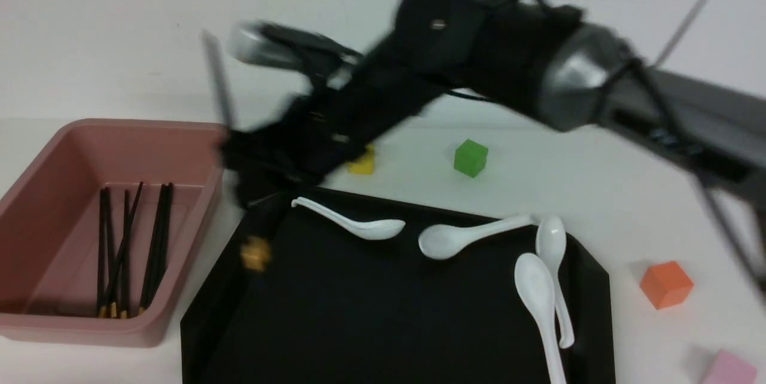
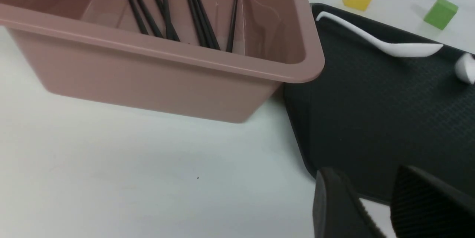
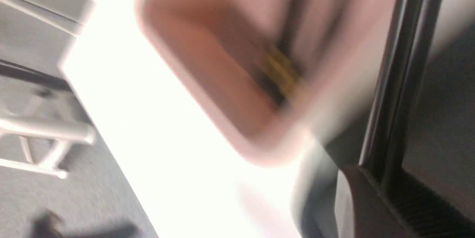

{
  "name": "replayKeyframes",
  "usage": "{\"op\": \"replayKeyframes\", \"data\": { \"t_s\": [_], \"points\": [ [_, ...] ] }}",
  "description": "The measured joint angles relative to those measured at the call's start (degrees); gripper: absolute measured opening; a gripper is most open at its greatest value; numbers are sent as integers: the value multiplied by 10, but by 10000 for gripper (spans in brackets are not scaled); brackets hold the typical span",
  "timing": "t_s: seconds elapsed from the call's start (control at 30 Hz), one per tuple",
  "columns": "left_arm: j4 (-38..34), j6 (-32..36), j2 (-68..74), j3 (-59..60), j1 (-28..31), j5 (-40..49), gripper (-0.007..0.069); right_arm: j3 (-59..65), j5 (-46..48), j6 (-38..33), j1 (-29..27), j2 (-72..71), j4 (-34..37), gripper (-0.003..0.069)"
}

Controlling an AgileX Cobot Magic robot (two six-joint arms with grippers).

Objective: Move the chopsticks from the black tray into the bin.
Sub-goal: Use the right arm to put the chopsticks into the lunch box

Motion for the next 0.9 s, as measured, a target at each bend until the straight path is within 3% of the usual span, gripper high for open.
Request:
{"op": "replayKeyframes", "data": {
  "t_s": [0.2,0.27,0.5,0.73,0.9],
  "points": [
    [0,0,0,0,0,0,238,-78,-137,-148,60,85,54,127],
    [0,0,0,0,0,0,238,-86,-223,-227,88,122,73,127],
    [0,0,0,0,0,0,238,-87,-366,-298,128,180,105,174],
    [0,0,0,0,0,0,238,-87,-342,-305,126,180,106,305],
    [0,0,0,0,0,0,238,-87,-238,-282,114,153,96,279]
  ]
}}
